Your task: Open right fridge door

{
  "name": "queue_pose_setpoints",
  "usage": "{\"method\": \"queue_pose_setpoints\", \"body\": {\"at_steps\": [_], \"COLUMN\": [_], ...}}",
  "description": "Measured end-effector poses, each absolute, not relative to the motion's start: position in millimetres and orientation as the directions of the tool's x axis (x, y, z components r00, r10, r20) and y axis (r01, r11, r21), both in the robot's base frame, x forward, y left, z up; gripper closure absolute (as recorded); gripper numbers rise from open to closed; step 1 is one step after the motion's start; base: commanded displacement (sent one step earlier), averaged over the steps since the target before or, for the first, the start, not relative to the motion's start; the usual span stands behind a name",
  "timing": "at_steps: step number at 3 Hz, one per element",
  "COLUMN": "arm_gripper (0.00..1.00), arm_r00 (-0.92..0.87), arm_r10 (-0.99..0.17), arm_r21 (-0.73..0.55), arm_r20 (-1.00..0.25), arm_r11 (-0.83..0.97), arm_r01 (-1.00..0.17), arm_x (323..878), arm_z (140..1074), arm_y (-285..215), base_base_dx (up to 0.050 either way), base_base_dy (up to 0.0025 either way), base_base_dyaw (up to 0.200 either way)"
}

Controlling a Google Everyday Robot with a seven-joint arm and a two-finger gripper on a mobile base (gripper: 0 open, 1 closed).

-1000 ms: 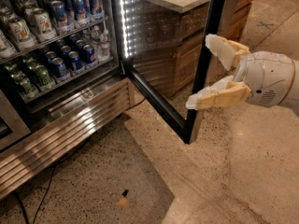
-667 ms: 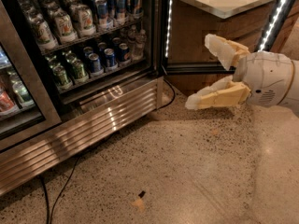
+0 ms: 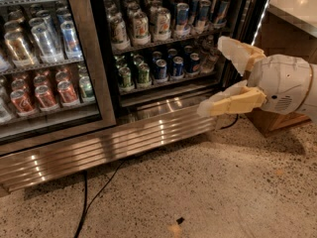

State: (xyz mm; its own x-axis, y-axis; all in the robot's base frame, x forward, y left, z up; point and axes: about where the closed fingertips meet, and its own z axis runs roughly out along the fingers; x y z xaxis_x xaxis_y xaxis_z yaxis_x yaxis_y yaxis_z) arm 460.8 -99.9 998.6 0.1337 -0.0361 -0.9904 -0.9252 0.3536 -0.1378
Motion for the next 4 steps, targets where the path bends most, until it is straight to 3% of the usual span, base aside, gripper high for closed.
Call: {"method": "queue_pose_setpoints", "body": {"at_steps": [2,4], "arm_gripper": [0.00,0.00], "arm_r00": [0.161,0.110], "arm_r10": [-0.039,0.023], "arm_r21": [-0.164,-0.092], "arm_r20": [-0.986,-0.994], "arm_r11": [0.350,0.389], "arm_r01": [-0.922,-0.917], "arm_x": [463.9,571.4], "arm_z": [998.7,935.2], "arm_y": [-93.3,-60.6], "base_base_dx": [0.000,0.000], "base_base_dy": [0.00000,0.00000], "base_base_dyaw": [0.000,0.000]}}
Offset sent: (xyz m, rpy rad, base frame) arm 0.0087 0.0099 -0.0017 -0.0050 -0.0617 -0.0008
